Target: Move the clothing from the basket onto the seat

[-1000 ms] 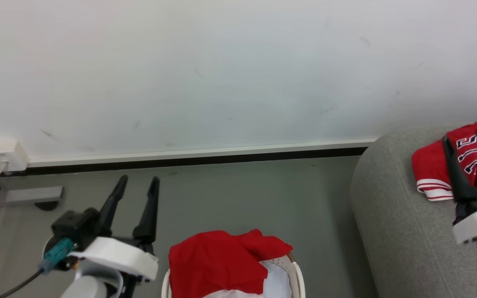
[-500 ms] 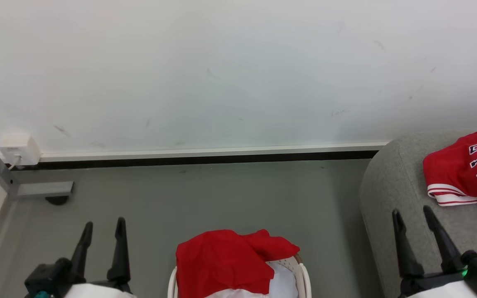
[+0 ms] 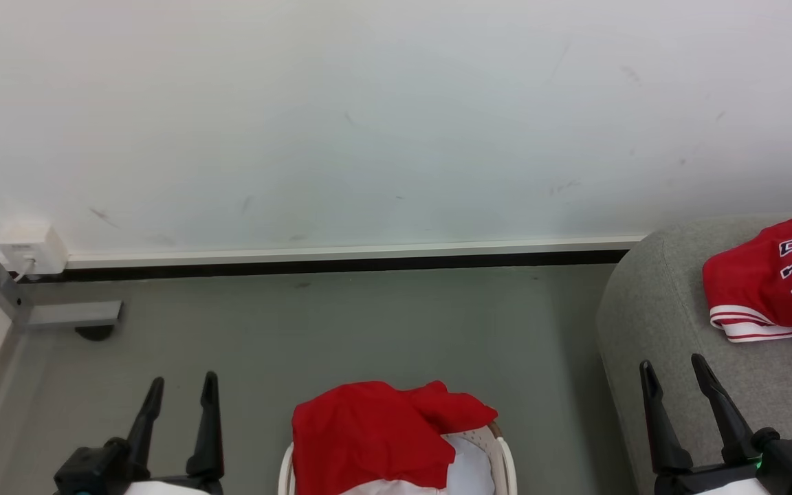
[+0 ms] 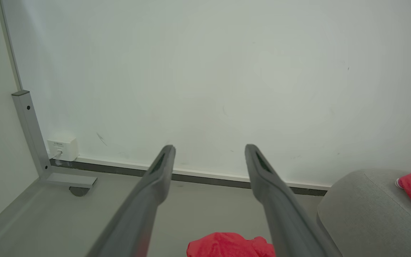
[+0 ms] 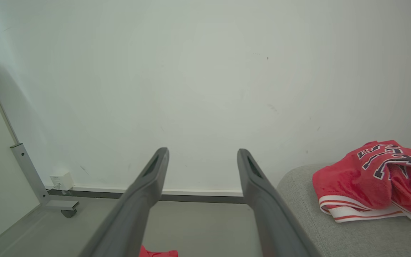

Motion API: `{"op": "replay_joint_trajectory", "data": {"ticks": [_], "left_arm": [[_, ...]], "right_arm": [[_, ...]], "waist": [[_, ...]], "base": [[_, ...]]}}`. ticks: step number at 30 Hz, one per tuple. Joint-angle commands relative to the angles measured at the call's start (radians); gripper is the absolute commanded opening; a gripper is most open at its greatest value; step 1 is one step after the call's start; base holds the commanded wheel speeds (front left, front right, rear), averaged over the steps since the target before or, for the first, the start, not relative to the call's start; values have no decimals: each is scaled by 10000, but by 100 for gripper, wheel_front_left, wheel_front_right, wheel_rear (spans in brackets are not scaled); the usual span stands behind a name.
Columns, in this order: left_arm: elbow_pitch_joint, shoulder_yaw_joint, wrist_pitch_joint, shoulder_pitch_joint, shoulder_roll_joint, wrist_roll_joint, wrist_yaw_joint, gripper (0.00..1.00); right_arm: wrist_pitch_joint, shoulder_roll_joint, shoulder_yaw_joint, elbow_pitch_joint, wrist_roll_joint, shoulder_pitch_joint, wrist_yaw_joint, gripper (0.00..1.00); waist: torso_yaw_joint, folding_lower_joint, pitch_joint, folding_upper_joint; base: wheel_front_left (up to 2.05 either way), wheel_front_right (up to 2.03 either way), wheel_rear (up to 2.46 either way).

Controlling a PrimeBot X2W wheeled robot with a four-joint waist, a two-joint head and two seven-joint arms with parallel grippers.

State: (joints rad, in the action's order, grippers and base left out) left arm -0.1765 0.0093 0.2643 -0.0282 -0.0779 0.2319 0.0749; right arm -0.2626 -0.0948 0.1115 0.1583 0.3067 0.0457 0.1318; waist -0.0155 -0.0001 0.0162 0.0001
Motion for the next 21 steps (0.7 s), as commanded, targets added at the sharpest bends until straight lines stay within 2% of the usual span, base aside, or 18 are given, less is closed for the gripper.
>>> {"op": "replay_joint_trajectory", "data": {"ticks": [1, 21], "left_arm": [[-27, 80, 1, -54, 11, -176, 50, 100], [-315, 373, 3, -236, 242, -499, 433, 100]], "right_arm": [[-30, 5, 3, -8, -51, 84, -22, 100], [-31, 81, 179, 2, 35, 167, -22, 100]], "waist": [[-16, 1, 0, -1], [-113, 1, -68, -1]], "base": [[0, 0, 0], [0, 0, 0]]}}
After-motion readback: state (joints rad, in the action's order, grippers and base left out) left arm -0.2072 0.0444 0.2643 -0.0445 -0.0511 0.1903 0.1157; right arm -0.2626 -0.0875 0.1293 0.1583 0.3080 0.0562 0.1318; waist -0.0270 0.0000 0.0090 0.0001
